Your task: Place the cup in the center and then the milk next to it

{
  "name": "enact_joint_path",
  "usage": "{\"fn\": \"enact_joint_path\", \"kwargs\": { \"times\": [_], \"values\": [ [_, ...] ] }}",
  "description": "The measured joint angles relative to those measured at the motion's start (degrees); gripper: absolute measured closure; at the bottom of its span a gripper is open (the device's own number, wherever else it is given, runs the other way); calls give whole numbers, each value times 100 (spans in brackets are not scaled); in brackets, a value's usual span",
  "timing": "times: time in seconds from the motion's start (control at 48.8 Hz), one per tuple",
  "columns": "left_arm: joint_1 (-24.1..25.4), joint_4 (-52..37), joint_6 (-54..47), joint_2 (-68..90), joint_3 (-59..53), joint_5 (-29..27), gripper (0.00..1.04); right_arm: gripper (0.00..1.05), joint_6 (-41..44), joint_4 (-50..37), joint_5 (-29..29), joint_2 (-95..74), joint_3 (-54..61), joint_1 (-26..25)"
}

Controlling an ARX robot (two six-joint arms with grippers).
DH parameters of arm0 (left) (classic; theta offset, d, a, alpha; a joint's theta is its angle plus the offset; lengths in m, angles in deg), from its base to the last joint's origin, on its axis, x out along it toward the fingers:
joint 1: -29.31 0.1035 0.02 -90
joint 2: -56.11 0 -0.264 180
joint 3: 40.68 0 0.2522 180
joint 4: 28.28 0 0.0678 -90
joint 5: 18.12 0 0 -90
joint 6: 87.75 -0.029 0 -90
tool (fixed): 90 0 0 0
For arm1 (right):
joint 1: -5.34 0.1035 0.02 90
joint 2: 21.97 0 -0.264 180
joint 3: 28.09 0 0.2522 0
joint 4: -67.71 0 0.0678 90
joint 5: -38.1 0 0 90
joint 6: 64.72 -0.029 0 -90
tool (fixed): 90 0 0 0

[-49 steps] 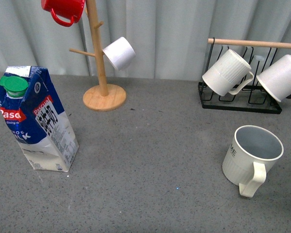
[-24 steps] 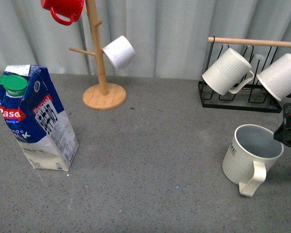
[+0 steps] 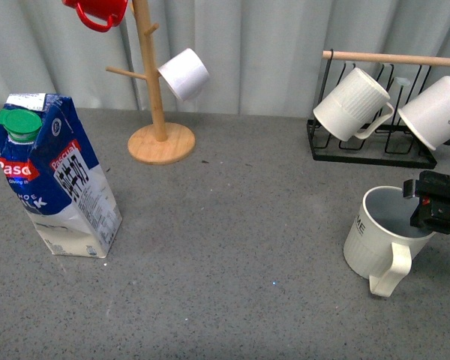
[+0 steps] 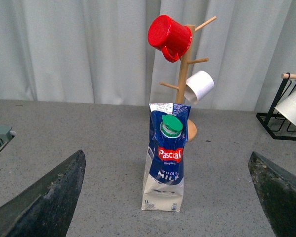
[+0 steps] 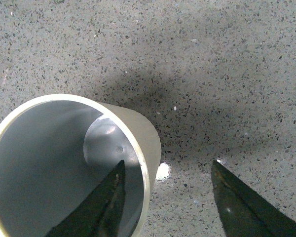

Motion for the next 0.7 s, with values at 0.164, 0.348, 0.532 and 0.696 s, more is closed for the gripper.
{"fn": "enact_joint_path", "kwargs": {
  "times": [0.164,0.348,0.532,0.696],
  "values": [
    [0,0,0,0,0,0,7,79,-48,48,28,0,-81,37],
    [0,0,0,0,0,0,7,104,-81,205,57,0,-151,72],
    [0,0,0,0,0,0,7,103,-144,385,74,0,-223,105],
    [0,0,0,0,0,0,7,103,-162,885,256,48,-496,380]
  ]
}}
